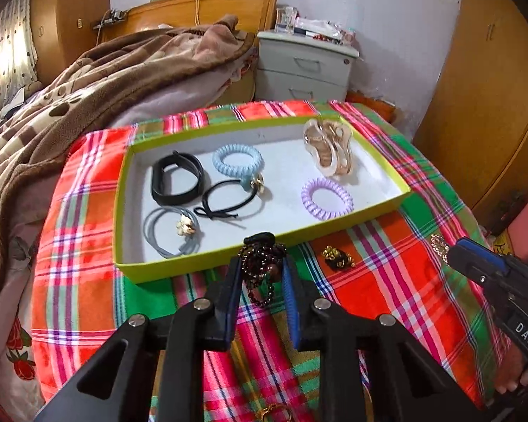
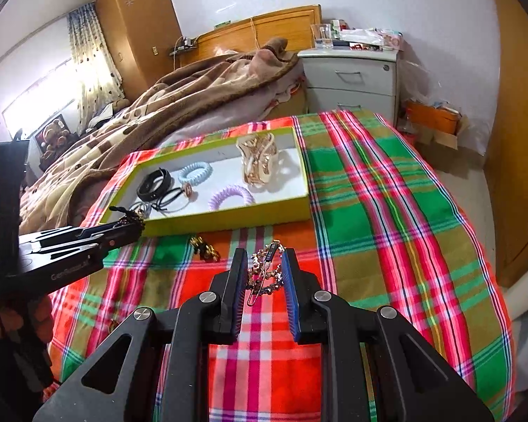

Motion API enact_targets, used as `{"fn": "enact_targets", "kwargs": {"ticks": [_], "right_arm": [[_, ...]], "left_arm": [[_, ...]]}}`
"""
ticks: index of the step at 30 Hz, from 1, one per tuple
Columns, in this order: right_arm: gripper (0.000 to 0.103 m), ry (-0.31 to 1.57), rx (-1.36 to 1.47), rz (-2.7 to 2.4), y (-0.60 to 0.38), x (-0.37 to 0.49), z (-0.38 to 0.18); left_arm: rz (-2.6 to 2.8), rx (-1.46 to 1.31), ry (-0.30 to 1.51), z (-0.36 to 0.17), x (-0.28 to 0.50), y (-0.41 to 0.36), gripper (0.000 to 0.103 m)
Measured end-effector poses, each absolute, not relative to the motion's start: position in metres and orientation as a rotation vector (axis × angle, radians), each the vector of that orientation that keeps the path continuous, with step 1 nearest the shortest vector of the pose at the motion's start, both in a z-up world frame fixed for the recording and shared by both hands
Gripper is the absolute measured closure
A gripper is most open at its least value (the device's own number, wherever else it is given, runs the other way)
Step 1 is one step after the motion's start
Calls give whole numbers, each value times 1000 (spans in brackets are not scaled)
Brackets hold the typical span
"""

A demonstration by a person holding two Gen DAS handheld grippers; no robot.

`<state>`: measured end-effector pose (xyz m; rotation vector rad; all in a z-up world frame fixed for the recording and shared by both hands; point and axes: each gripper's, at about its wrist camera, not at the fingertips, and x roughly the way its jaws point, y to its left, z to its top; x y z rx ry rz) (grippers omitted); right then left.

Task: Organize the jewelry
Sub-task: 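Carry the jeweled clip and beaded bracelet into the box with both grippers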

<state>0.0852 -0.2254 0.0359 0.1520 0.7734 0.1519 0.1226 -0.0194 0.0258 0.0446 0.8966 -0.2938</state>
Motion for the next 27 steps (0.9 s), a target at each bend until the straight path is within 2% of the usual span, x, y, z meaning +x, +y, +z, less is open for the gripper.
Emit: {"fn": "enact_targets", "kwargs": {"ticks": [13,27], "right_arm": [[82,718,118,226,-205,121,64],[82,727,77,313,-180,186,79]], "left_arm": [[-268,23,825,55,127,3,79],[-242,-3,813,61,146,20,79]]}}
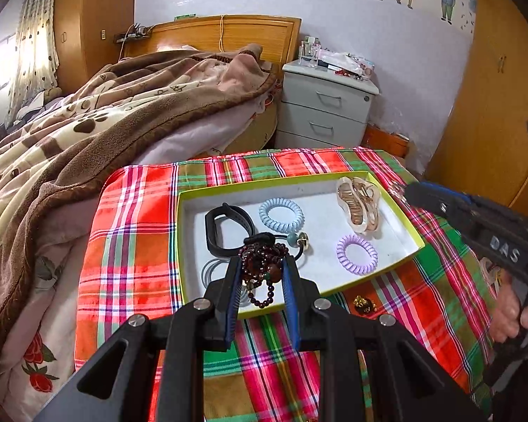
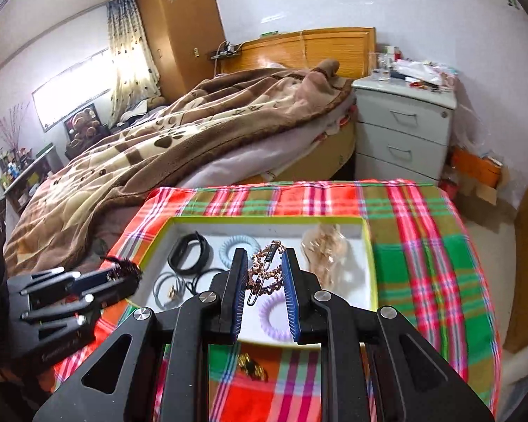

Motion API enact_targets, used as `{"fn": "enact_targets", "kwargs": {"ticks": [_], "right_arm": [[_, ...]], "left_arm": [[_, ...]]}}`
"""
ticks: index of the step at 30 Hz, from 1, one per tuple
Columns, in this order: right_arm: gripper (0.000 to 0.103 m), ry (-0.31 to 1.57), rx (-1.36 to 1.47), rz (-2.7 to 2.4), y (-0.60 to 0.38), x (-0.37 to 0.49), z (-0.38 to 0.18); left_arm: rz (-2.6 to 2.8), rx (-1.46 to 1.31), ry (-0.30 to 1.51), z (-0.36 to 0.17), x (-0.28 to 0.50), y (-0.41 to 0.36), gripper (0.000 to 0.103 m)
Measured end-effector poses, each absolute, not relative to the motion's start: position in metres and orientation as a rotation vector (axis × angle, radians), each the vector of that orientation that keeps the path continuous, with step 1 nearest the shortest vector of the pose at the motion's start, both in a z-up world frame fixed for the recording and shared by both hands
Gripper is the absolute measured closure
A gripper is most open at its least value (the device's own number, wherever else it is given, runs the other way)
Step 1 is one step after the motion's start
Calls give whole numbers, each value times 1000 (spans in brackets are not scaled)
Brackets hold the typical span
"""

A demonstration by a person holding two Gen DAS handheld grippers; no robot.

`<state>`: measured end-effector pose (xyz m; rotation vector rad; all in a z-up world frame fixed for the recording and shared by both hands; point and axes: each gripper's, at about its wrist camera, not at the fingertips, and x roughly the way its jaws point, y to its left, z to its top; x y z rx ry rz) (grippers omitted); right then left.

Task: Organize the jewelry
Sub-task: 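Carry the jeweled clip and beaded bracelet into the box with both grippers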

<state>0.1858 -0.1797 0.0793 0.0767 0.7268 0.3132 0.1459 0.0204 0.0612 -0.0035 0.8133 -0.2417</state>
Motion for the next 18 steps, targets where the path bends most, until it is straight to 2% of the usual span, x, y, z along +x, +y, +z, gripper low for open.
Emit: {"fn": "enact_targets", "kwargs": {"ticks": [18], "right_arm": [[82,921,58,362,-146,277,32]], "left_arm": [[-274,-27,911,22,178,4,79]]}}
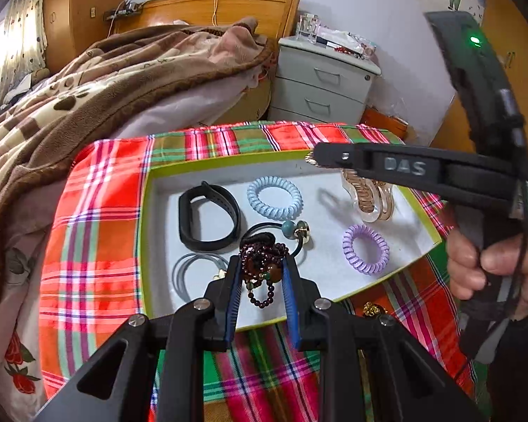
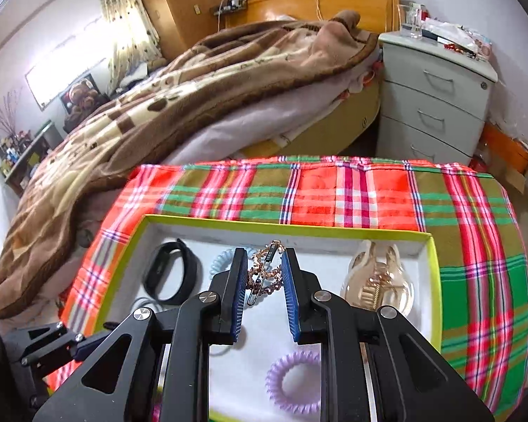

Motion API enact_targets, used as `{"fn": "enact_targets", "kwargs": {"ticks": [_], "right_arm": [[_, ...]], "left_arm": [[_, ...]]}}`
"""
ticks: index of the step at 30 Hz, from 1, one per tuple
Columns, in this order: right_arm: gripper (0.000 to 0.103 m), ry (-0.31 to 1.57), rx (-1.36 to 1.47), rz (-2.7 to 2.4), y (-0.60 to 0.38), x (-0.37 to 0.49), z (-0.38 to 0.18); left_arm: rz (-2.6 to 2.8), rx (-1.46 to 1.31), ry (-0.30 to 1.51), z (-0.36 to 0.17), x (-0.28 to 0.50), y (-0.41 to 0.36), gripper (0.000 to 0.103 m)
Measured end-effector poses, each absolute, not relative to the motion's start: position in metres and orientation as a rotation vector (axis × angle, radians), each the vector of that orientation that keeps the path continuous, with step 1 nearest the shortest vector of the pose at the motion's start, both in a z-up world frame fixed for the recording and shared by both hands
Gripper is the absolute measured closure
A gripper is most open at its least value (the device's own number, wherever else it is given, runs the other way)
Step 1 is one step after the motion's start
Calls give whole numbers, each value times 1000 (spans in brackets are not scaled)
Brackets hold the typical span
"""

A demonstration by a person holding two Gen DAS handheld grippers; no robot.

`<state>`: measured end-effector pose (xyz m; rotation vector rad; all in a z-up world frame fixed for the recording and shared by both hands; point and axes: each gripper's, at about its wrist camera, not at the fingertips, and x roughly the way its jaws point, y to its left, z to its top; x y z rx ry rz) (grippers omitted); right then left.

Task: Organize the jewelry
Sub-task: 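Carry the jeweled clip and beaded bracelet into the box with both grippers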

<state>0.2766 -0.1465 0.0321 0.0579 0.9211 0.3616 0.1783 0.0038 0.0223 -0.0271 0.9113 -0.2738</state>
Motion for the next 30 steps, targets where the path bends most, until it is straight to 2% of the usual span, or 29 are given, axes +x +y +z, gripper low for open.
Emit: {"fn": "enact_targets", "kwargs": {"ticks": [25,30], "right_arm": [[82,986,-30,323,-134,296,9],[82,988,-38,323,-133,297,10]], "left_arm": [[-264,-49,984,-2,194,1,77],[-263,-55,992,-4,196,2,74]]}}
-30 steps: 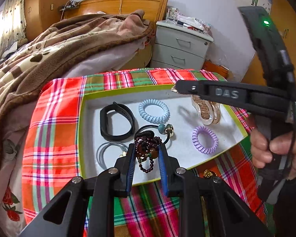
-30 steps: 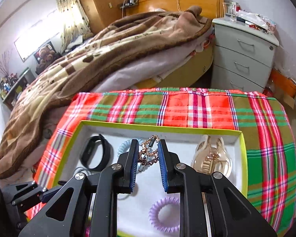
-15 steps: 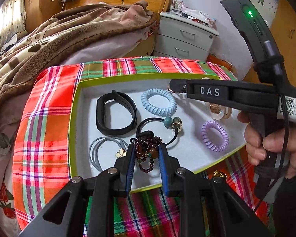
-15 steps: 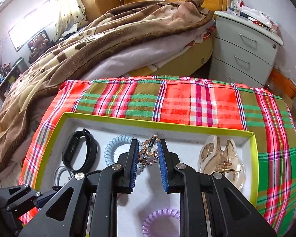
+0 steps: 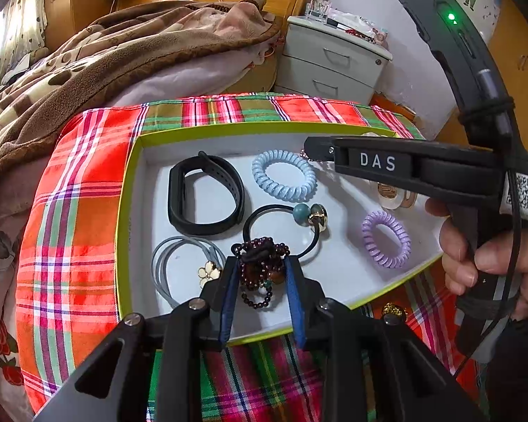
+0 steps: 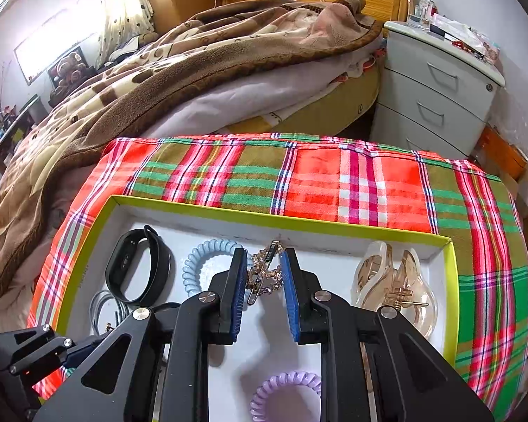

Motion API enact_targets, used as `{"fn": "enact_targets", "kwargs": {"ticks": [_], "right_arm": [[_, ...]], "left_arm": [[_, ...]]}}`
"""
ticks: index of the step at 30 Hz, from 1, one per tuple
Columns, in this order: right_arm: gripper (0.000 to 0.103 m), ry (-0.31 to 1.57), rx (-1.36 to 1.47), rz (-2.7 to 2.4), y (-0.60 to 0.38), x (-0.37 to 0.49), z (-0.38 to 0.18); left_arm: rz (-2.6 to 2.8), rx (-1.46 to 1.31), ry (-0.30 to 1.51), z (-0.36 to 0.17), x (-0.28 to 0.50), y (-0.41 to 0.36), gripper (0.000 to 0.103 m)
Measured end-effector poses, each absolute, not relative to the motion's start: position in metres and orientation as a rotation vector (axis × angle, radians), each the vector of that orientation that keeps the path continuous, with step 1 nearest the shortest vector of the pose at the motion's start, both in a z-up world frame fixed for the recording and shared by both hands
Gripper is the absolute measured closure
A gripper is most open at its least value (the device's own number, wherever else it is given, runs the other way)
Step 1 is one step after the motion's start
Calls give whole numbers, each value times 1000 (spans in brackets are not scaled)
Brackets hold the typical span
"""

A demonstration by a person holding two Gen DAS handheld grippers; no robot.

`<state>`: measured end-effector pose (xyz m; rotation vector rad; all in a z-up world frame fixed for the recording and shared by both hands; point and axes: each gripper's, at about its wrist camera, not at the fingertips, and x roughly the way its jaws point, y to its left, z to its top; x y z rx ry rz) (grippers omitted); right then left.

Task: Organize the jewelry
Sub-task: 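Carry the jeweled clip and beaded bracelet into the box with both grippers, then open both grippers to release the clip and bracelet inside the box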

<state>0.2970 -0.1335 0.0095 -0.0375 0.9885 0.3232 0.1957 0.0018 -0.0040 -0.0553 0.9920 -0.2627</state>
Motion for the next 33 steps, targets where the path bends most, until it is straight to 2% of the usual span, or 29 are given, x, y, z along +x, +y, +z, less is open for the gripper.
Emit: {"fn": "enact_targets", "kwargs": {"ticks": [15,21,33], "right_arm": [[82,991,-45,320,-130,299,8],[74,991,-36,324,-131,299,9],[73,978,-34,318,-131,293,16]], "left_arm": [[-264,-61,1006,-7,198,1,67],[-273,-72,1005,-7,198,2,61],[-284,-85,998,-1,195,1,56]]}}
